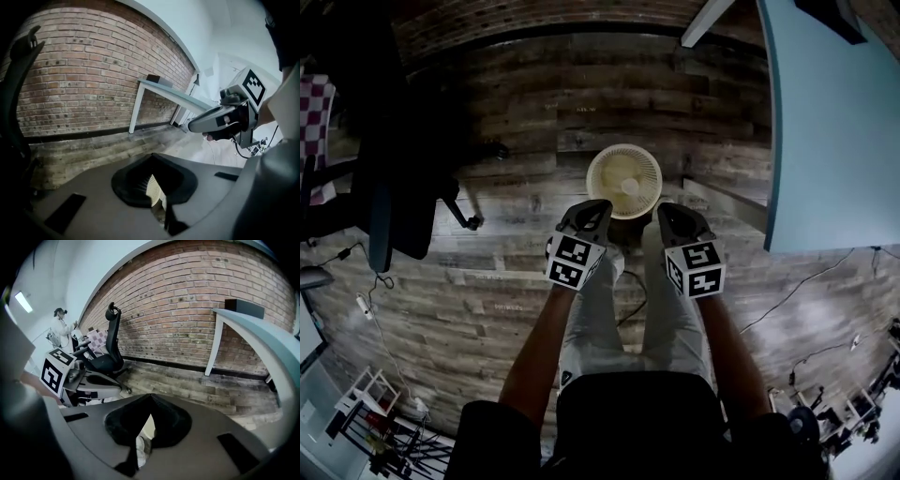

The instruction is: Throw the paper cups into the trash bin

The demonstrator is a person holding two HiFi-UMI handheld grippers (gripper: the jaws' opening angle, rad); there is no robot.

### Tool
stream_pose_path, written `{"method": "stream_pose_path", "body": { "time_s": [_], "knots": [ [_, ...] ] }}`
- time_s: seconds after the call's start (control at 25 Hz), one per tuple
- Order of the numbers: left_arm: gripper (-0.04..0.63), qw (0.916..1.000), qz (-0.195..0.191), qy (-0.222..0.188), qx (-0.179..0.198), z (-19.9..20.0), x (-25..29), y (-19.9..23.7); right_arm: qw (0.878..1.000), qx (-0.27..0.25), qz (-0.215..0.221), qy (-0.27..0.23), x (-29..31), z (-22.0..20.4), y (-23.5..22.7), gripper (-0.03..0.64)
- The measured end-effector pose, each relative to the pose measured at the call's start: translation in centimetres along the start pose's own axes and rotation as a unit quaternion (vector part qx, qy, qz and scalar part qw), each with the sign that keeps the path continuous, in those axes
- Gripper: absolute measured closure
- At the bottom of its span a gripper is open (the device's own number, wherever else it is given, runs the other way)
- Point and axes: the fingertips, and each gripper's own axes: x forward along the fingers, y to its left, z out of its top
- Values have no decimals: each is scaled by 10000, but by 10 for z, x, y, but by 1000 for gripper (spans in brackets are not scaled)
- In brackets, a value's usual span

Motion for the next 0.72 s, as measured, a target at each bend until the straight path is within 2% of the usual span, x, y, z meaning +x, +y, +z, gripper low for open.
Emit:
{"method": "stream_pose_path", "body": {
  "time_s": [0.2,0.44,0.64,0.72],
  "knots": [
    [586,9993,90,-352,62,47,-38,-6,9993,-311,-1,-184,-25,42,11,612],
    [586,9975,226,-666,35,77,-93,-8,9968,-742,69,-292,-51,77,39,612],
    [586,9927,414,-1123,-119,107,-146,-3,9954,-803,62,-511,-74,108,68,612],
    [586,9909,408,-1281,-67,122,-161,-7,9941,-906,9,-592,-82,120,76,612]
  ]
}}
